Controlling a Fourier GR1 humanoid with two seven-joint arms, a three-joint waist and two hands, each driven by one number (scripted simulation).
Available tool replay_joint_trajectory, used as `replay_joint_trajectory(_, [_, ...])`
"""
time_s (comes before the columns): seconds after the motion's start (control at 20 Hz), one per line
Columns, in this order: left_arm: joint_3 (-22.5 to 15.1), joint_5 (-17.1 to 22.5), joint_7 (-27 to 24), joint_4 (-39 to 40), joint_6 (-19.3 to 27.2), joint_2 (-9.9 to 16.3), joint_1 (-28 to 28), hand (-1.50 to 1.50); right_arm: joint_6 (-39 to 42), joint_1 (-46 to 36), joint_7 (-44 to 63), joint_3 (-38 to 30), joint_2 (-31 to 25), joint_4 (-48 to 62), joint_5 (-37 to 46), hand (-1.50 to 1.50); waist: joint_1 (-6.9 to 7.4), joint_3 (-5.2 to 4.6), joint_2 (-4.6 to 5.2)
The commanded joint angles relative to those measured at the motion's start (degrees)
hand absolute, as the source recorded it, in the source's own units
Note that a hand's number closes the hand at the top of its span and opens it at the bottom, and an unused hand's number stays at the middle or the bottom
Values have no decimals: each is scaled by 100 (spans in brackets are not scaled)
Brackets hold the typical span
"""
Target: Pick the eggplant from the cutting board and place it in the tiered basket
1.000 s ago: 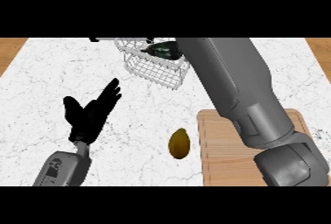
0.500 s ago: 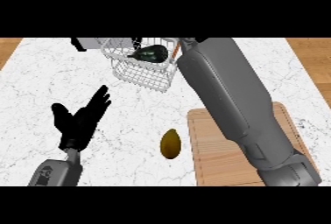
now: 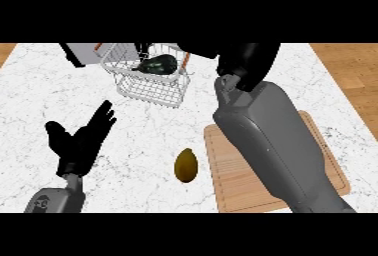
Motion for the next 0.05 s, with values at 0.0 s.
replay_joint_trajectory(0.0, [166,66,-59,42,-57,133,84,0,792,652,669,258,0,-1175,100,-150,-163,-3,-7])
